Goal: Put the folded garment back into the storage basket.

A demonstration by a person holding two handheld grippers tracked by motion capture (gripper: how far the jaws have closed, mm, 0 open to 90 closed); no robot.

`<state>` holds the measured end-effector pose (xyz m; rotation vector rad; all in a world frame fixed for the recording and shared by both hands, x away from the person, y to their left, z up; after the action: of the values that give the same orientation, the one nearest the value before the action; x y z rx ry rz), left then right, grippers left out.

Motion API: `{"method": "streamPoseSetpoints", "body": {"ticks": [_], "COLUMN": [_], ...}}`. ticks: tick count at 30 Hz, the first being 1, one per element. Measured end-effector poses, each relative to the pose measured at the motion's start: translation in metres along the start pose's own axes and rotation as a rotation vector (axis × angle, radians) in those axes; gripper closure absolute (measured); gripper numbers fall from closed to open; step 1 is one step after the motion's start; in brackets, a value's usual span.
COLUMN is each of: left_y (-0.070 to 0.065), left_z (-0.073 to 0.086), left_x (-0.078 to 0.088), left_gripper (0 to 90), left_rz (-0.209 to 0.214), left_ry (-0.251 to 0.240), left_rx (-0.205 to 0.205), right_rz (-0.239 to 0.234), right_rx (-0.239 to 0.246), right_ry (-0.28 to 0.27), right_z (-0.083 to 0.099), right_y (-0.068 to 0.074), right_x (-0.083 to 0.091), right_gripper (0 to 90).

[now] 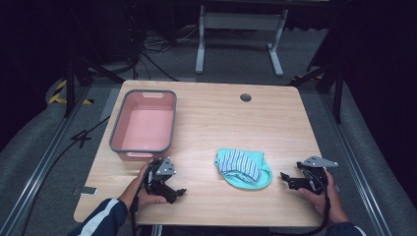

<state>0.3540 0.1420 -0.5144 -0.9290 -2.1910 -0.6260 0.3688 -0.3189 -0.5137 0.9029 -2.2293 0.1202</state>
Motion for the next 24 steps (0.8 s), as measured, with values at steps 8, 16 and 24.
{"method": "streamPoseSetpoints", "body": {"ticks": [8, 16, 24], "left_y": [-0.0001, -0.0008, 0.0005], "left_z": [0.0007, 0.0009, -0.002], "left_x": [0.0018, 0.0025, 0.0046], "left_gripper": [4.4, 4.4, 12.4], "left_rz": [0.014, 0.005, -0.027], "left_ry": [-0.017, -0.013, -0.001], "left_rx": [-0.016, -0.012, 0.043], "right_rz": [0.003, 0.005, 0.037], "right_rx": [-0.003, -0.005, -0.008], "right_ry": [0.0, 0.001, 0.004], "right_z": [0.0014, 0.0016, 0.0022], "right_y": [-0.0002, 0.0001, -0.0019], "right_x": [0.0015, 0.0019, 0.0031], "right_gripper": [17.8, 17.9, 14.1]}}
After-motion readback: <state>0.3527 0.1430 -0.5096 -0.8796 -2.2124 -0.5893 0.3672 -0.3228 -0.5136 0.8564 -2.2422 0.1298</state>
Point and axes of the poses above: each handheld gripper's, and its own axes: x roughly backward along the jaws, z roughly out of its underside, y roughly to its left, the point moved 4 cm from there along -x, roughly forward along the jaws, and after that the axes turned 14 degrees about -z, right-handed, at the moved point
